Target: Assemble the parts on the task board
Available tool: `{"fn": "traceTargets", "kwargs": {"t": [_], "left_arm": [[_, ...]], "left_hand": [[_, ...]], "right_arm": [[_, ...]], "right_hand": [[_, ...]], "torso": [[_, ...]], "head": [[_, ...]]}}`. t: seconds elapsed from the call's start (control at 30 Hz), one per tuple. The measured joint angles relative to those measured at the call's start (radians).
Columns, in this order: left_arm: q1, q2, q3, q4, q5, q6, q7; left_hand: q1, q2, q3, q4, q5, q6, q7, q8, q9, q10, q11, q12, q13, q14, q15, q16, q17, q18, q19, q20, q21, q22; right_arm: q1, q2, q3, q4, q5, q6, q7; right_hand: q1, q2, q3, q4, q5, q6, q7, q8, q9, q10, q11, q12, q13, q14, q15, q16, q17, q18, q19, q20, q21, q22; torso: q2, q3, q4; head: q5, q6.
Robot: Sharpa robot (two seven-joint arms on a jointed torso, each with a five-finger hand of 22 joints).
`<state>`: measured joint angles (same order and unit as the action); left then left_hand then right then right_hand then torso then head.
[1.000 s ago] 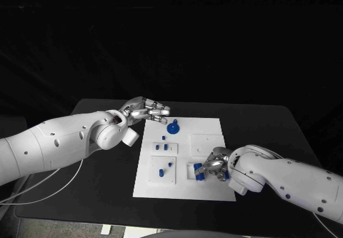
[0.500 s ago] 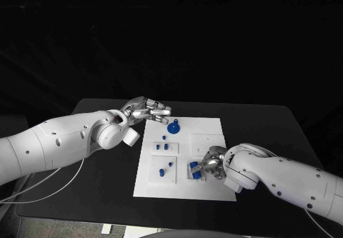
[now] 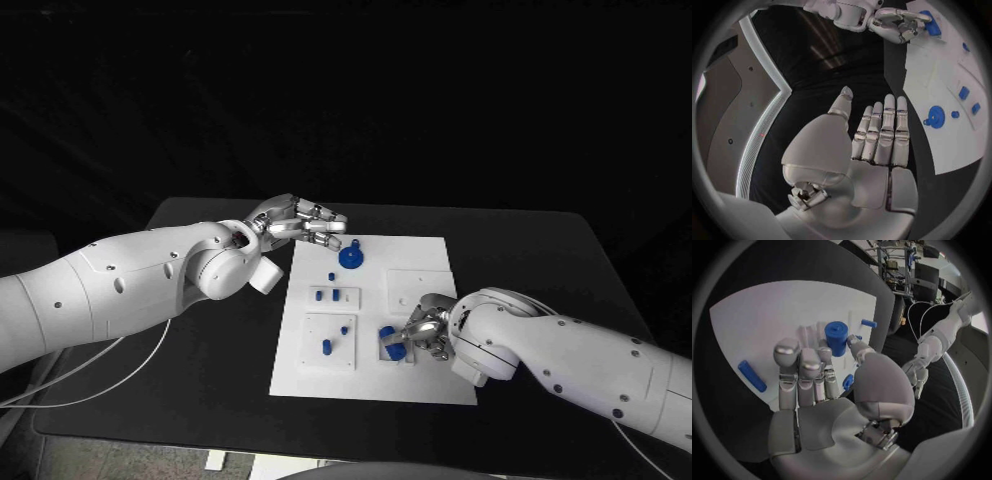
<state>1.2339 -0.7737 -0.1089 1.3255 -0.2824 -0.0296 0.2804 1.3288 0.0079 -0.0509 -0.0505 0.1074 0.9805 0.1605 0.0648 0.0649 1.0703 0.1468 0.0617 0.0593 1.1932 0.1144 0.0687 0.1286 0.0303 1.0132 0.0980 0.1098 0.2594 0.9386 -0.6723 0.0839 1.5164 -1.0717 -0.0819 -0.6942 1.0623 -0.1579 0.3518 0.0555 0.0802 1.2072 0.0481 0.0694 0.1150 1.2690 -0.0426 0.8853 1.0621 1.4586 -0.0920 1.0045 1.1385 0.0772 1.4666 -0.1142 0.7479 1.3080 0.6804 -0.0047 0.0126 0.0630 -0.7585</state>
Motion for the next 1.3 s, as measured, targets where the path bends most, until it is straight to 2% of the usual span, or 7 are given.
{"fn": "traceTargets", "kwargs": {"t": [0.1,0.27,0.47,0.53,1.0,1.13,1.3], "left_arm": [[0.0,0.0,0.0,0.0,0.0,0.001,-0.001],[0.0,0.001,0.0,0.0,0.0,0.001,-0.001],[0.0,0.001,0.0,-0.001,-0.001,0.002,-0.002],[0.0,0.001,0.0,-0.001,-0.001,0.002,-0.002],[0.0,-0.001,0.0,-0.001,-0.001,0.004,-0.004],[0.0,-0.001,0.0,-0.001,-0.001,0.005,-0.005],[0.0,-0.002,0.0,-0.001,-0.001,0.007,-0.007]], "left_hand": [[0.0,0.0,0.0,0.0,0.0,0.0,0.0,0.0,0.0,0.0,0.0,0.0,0.0,0.0,0.0,0.0,0.0,0.0,0.0,0.0,0.0,0.0],[0.0,0.0,0.0,0.0,0.0,0.0,0.0,0.0,0.0,0.0,0.0,0.0,0.0,0.0,0.0,0.0,0.0,0.0,0.0,0.0,0.0,0.0],[0.0,0.0,0.0,0.0,0.0,0.0,0.0,0.0,0.0,0.0,0.0,0.0,0.0,0.0,0.0,0.0,0.0,0.0,0.0,0.0,0.0,0.0],[0.0,0.0,0.0,0.0,0.0,0.0,0.0,0.0,0.0,0.0,0.0,0.0,0.0,0.0,0.0,0.0,0.0,0.0,0.0,0.0,0.0,0.0],[0.0,0.0,-0.003,0.003,0.0,0.0,0.0,0.0,0.0,0.0,0.0,0.0,0.0,0.0,0.0,0.0,0.0,0.0,0.0,0.0,0.008,-0.008],[0.0,0.0,-0.003,0.003,0.0,0.0,0.0,0.0,0.0,0.0,0.0,0.0,0.0,0.0,0.0,0.0,0.0,0.0,0.0,0.0,0.008,-0.008],[0.0,0.0,-0.003,0.003,0.0,0.0,0.0,0.0,0.0,0.0,0.0,0.0,0.0,0.0,0.0,0.0,0.0,0.0,0.0,0.0,0.008,-0.008]], "right_arm": [[0.0,0.001,0.0,-0.001,-0.005,0.001,-0.001],[0.001,0.004,-0.002,-0.004,-0.01,0.002,-0.001],[0.001,0.004,-0.003,-0.002,-0.015,0.004,-0.001],[0.001,0.002,-0.003,0.0,-0.016,0.005,-0.001],[-0.002,-0.033,-0.006,0.053,-0.03,0.024,-0.003],[-0.002,-0.046,-0.006,0.068,-0.038,0.027,-0.002],[-0.002,-0.064,-0.004,0.088,-0.048,0.032,0.0]], "right_hand": [[-0.007,-0.014,-0.009,0.02,-0.022,0.0,0.0,-0.002,0.002,-0.004,0.004,-0.005,-0.003,0.0,0.0,0.0,0.0,0.0,0.0,0.0,-0.004,0.0],[-0.03,-0.036,-0.033,0.058,-0.026,-0.003,0.003,-0.002,0.003,-0.004,0.004,-0.011,-0.006,0.0,0.0,-0.004,0.0,0.0,0.0,0.0,-0.006,0.0],[0.001,-0.042,-0.174,0.19,-0.026,-0.006,0.006,-0.002,0.0,-0.004,0.004,-0.016,-0.006,0.0,0.0,-0.008,0.003,0.0,0.0,0.0,-0.006,0.0],[0.009,-0.042,-0.197,0.219,-0.026,-0.006,0.006,-0.002,-0.001,-0.004,0.004,-0.02,-0.006,0.0,0.0,-0.01,0.005,0.0,0.0,0.0,-0.006,0.0],[0.006,-0.026,-0.202,0.224,-0.026,-0.006,0.006,-0.003,0.001,-0.001,0.007,-0.026,-0.009,-0.001,0.001,-0.012,0.006,0.0,0.0,0.0,-0.006,0.0],[0.02,-0.01,-0.188,0.21,-0.026,-0.006,0.006,-0.003,0.002,-0.001,0.007,-0.026,-0.008,0.002,-0.002,-0.012,0.006,0.0,0.0,0.0,-0.006,0.0],[0.02,-0.01,-0.162,0.184,-0.026,-0.003,0.003,-0.003,0.002,-0.001,0.007,-0.026,-0.007,0.003,-0.003,-0.012,0.006,0.0,0.0,0.0,-0.006,0.0]], "torso": [[0.0,0.0,-0.0001],[0.0,0.0,-0.0001],[0.0,0.0001,0.0],[0.0,0.0001,0.0],[0.0,0.0011,0.0],[0.0,0.0012,0.0],[0.0,0.0015,0.0]], "head": [[0.0,0.0],[0.0,0.0],[0.0,0.0],[-0.001,0.0],[0.003,-0.001],[0.003,-0.001],[0.004,-0.003]]}}
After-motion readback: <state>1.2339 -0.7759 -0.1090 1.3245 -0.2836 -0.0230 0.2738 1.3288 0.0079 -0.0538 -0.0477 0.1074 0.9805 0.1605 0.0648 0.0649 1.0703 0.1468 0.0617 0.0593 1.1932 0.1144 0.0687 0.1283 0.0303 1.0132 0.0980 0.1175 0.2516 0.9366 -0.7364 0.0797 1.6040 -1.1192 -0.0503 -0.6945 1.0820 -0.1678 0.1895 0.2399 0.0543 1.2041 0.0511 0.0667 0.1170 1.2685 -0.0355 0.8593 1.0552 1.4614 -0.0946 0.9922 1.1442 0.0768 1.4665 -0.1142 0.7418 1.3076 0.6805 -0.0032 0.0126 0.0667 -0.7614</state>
